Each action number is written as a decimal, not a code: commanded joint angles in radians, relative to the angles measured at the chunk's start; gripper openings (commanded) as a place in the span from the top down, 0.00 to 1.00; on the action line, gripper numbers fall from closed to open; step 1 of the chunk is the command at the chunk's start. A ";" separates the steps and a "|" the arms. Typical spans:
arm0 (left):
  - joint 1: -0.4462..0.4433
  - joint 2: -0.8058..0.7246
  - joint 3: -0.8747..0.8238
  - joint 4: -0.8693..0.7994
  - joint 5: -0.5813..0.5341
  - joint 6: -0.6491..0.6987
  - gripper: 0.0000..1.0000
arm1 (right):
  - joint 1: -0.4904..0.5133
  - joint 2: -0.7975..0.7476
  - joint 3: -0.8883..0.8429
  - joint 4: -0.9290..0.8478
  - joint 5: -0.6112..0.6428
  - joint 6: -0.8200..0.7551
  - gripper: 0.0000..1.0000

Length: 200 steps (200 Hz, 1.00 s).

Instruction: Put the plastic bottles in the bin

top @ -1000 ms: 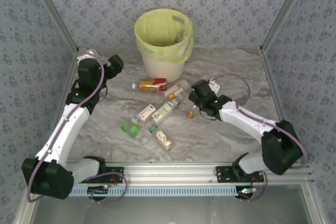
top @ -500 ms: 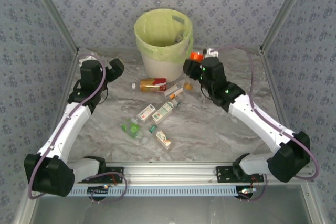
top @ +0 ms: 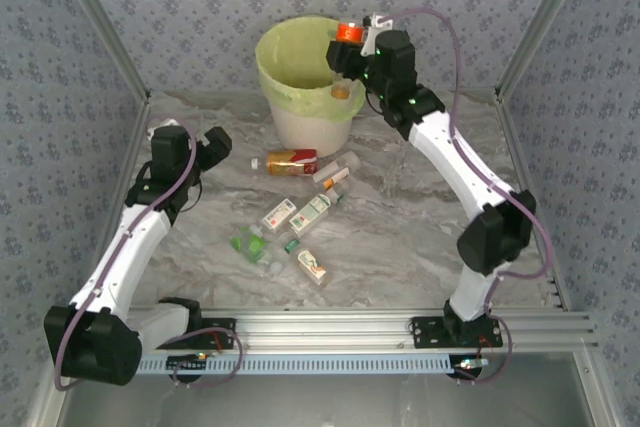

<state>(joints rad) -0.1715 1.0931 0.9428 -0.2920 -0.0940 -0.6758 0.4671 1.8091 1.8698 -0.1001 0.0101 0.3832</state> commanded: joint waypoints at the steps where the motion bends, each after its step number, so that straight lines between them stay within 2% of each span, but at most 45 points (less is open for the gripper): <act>1: 0.008 -0.036 -0.001 -0.028 0.007 -0.005 0.01 | -0.011 0.109 0.171 -0.062 -0.014 -0.047 0.54; 31: 0.018 -0.048 -0.016 -0.034 0.007 -0.005 0.01 | -0.010 0.250 0.315 -0.121 -0.026 -0.060 0.54; 67: 0.029 -0.048 -0.021 -0.070 0.019 0.000 0.00 | -0.014 0.406 0.532 -0.281 -0.026 -0.089 0.50; 115: 0.044 -0.057 -0.038 -0.106 0.020 -0.008 0.01 | -0.013 0.414 0.572 -0.333 -0.025 -0.093 0.34; 123: 0.045 -0.055 -0.038 -0.110 0.024 -0.009 0.00 | -0.014 0.410 0.572 -0.333 -0.026 -0.098 0.37; 140: 0.047 -0.052 -0.041 -0.111 0.035 -0.008 0.01 | -0.014 0.409 0.577 -0.322 -0.026 -0.100 0.57; 153: 0.047 -0.050 -0.042 -0.113 0.038 -0.008 0.01 | -0.018 0.404 0.579 -0.315 -0.041 -0.077 0.65; 200: 0.046 -0.047 -0.054 -0.101 0.041 -0.011 0.01 | -0.021 0.351 0.569 -0.231 -0.119 -0.030 0.64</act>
<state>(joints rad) -0.1307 1.0561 0.9028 -0.3939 -0.0681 -0.6792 0.4507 2.2047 2.4260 -0.3855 -0.0544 0.3256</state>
